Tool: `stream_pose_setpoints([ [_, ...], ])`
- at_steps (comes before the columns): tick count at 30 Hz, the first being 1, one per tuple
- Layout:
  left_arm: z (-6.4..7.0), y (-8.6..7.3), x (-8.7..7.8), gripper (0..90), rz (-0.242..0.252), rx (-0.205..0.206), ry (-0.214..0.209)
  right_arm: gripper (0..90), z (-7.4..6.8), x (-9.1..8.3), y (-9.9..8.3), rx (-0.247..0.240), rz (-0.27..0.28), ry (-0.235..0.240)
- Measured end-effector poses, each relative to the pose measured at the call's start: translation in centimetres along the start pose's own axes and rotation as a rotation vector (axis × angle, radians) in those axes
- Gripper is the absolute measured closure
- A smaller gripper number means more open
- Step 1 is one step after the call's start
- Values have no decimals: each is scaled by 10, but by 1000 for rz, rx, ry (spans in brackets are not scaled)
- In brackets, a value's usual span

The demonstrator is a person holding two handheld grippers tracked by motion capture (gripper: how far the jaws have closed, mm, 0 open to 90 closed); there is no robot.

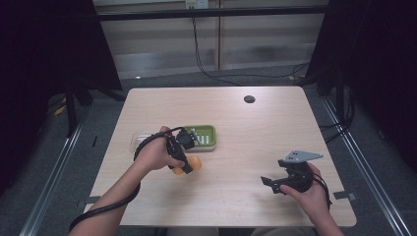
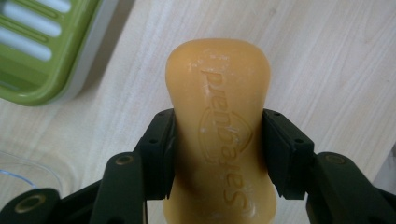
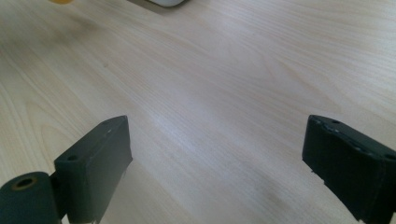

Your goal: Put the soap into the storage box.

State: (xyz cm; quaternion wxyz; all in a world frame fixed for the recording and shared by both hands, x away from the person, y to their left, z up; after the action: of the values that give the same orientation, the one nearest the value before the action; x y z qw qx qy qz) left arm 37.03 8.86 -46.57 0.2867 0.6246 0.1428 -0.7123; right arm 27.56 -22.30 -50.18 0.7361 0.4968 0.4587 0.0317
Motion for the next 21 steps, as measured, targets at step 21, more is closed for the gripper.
stream_pose_setpoints([
  [21,-12,17,-14,491,56,-15,-4,78,-3,1,-4,10,-15,3],
])
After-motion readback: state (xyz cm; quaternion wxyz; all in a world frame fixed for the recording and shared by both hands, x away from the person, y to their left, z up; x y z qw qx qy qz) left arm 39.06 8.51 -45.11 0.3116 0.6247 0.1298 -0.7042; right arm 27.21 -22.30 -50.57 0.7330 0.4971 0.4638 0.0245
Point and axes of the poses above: each handheld gripper's, and its own axes: x roughly forward along the jaws, y roughly out of its top, z roughly to its right, the point moved 5 cm from there along x, roughly forward along the jaws, and after that the axes turned 15 degrees about -x, right-handed, at the moved point
